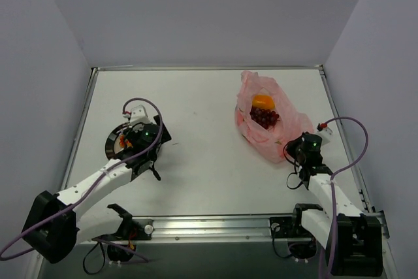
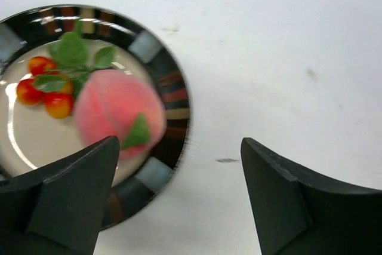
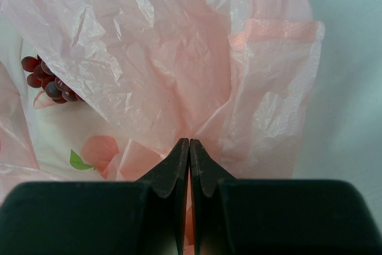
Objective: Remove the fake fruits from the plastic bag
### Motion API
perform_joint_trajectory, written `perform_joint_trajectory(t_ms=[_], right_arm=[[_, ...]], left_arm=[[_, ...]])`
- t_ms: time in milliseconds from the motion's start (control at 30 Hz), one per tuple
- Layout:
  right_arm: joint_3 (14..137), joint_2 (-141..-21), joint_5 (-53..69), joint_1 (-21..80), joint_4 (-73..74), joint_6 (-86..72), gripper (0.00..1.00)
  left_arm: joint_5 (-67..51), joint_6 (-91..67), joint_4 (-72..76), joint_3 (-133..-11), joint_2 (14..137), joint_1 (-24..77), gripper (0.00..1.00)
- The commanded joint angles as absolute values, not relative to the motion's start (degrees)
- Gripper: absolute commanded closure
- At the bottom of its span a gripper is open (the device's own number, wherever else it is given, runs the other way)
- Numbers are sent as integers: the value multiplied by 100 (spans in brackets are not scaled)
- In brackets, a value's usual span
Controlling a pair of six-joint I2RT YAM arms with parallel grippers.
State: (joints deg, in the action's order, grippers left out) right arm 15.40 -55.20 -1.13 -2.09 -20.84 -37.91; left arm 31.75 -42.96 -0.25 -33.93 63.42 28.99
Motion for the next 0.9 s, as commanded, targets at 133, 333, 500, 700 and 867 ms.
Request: perform_joint_trajectory(t_ms=[133, 333, 500, 700, 867], right_arm=[[1538, -5528, -185, -158, -2232, -3753, 100], [1529, -5493, -220, -141, -2224, -3771, 100], [1529, -5484, -211, -149, -2224, -3771, 100], [1521, -5458, -202, -141, -2224, -3771, 100], [1529, -5484, -202, -149, -2215, -3771, 100]], left_arm=[[2911, -3903, 421, -4683, 6933, 4515, 33], [1223, -3209, 880, -6597, 8646, 5123, 58], [529, -2655, 633, -8285, 10220, 5677, 65], [0, -1996, -701, -10755, 11986, 5731, 80], [44, -1408, -1634, -12450, 13182, 5678, 80]])
